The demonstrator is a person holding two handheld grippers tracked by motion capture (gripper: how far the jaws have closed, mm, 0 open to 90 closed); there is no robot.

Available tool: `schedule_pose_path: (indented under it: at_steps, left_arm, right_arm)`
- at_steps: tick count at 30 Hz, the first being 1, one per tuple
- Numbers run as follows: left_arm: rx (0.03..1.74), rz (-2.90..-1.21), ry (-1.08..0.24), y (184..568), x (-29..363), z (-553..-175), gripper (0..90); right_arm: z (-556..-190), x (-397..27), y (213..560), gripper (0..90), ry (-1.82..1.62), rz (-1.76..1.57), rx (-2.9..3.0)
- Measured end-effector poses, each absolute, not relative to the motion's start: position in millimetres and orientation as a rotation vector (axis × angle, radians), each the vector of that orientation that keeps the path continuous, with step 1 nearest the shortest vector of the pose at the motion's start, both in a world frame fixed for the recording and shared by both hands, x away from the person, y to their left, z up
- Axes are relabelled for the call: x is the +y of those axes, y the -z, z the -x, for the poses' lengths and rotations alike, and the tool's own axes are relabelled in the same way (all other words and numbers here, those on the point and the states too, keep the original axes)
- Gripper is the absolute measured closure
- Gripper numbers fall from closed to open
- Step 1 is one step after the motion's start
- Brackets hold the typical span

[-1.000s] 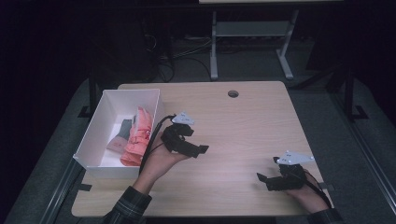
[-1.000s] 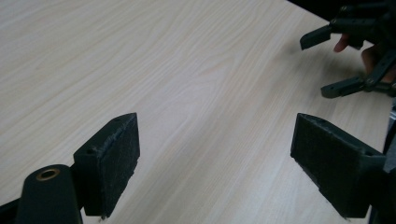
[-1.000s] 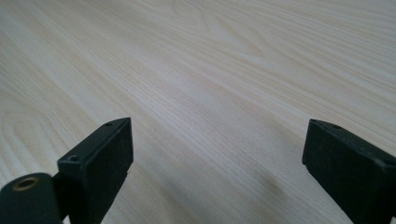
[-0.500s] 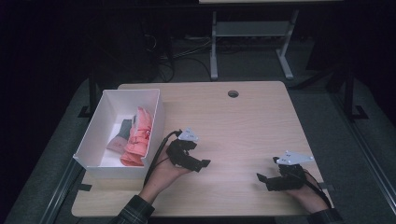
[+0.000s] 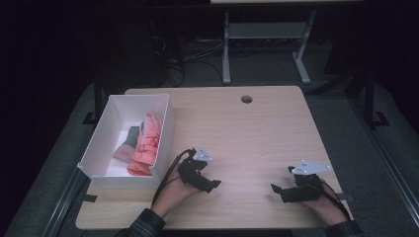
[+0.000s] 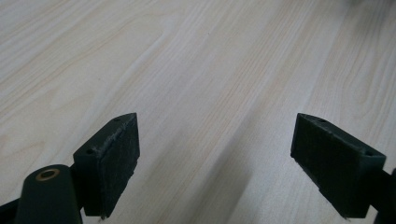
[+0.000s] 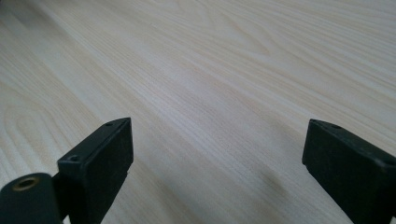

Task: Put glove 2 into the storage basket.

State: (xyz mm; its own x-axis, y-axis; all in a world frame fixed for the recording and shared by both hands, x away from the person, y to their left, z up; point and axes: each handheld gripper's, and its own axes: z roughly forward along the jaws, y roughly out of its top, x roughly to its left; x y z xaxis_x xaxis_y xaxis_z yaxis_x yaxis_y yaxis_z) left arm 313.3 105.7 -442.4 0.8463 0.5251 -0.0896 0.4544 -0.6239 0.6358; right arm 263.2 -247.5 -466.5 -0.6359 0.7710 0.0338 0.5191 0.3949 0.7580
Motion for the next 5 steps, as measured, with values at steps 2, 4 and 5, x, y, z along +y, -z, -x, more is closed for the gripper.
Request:
schedule_pose_path:
  at_steps: [2, 4, 5]
  left_arm:
    - [0.709, -2.347, -0.138, 443.4, 106.6, -313.7, 15.2]
    - [0.713, -2.35, -0.137, 444.3, 107.2, -313.6, 15.2]
    - [0.712, -2.349, -0.139, 444.9, 107.5, -313.5, 15.2]
  right_arm:
    - [-263.2, -247.5, 466.7, 8.5, -1.1, -1.125, 2.332]
    - [-263.2, -247.8, 466.4, 8.5, -1.095, -1.127, 2.332]
    - [-263.3, -247.8, 466.5, 8.5, -1.095, -1.127, 2.333]
